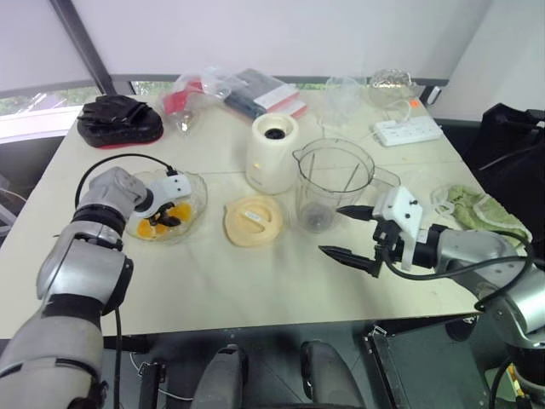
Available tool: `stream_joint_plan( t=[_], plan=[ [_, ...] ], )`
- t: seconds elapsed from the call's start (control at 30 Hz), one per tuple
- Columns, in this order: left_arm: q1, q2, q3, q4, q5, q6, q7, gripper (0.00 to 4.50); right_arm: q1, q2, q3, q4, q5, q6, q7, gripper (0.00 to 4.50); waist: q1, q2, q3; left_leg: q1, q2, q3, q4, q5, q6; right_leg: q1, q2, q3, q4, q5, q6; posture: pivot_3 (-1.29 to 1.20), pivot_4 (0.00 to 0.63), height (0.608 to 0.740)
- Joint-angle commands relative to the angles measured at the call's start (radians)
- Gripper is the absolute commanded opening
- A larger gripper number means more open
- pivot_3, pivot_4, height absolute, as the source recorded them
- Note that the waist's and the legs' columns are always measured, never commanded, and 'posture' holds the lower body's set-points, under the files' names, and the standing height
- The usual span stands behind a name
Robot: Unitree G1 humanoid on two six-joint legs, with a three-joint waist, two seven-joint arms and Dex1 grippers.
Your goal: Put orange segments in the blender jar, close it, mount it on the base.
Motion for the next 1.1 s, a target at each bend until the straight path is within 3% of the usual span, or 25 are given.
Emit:
stream_joint_plan(
  t=[0.03,0.3,0.4,0.67,0.73,0.83,1.1],
  plan=[
    [0.021,0.004,-0.008,0.011,0.018,0.002,-0.002,2.8,-0.011,-0.001,-0.019,-0.024,0.002,-0.011,-0.002,4.5,-0.001,0.0,0.0,0.001,0.0,0.0,0.0,0.0,0.0,0.001,0.0,0.0,0.0,0.0,0.0,0.0,0.15,0.74],
    [0.016,0.012,0.002,0.012,0.013,0.011,-0.016,2.8,-0.02,0.003,-0.013,-0.014,-0.003,-0.014,-0.001,4.5,-0.002,0.0,0.0,0.004,0.0,0.0,0.0,0.0,0.0,0.005,0.0,0.0,0.0,0.0,0.0,0.0,0.15,0.74],
    [0.015,0.014,0.003,0.012,0.015,0.012,-0.011,1.96,-0.023,0.006,-0.008,-0.012,-0.004,-0.014,-0.001,4.5,-0.003,0.0,0.0,0.004,0.0,0.0,0.0,0.0,0.0,0.005,0.0,0.0,0.0,0.0,0.0,0.0,0.15,0.74],
    [0.015,0.015,0.019,0.013,0.001,0.026,-0.023,1.96,-0.03,0.008,-0.008,-0.003,-0.01,-0.015,0.004,4.5,-0.003,0.0,0.0,0.004,0.0,0.0,0.0,0.0,0.0,0.005,0.0,0.0,-0.001,0.0,0.0,0.0,0.15,0.74],
    [0.016,0.016,0.023,0.012,-0.003,0.029,-0.024,1.36,-0.031,0.008,-0.008,-0.001,-0.011,-0.017,0.006,4.5,-0.003,0.0,0.0,0.004,0.0,0.0,0.0,0.0,0.0,0.005,0.0,0.0,-0.001,0.0,0.0,0.0,0.15,0.74],
    [0.019,0.019,0.024,0.011,-0.004,0.03,-0.019,0.1,-0.034,0.008,-0.008,0.002,-0.012,-0.018,0.008,4.5,-0.003,0.0,0.0,0.004,0.0,0.0,0.0,0.0,0.0,0.005,0.0,0.0,-0.001,0.0,0.0,0.0,0.15,0.74],
    [0.013,0.031,0.042,0.009,-0.024,0.039,-0.013,0.1,-0.041,0.01,0.001,0.007,-0.017,-0.018,0.01,4.5,-0.003,-0.001,0.0,0.004,0.0,0.0,0.0,0.0,0.0,0.005,0.0,0.0,-0.001,0.0,0.0,0.0,0.15,0.74]
  ],
)
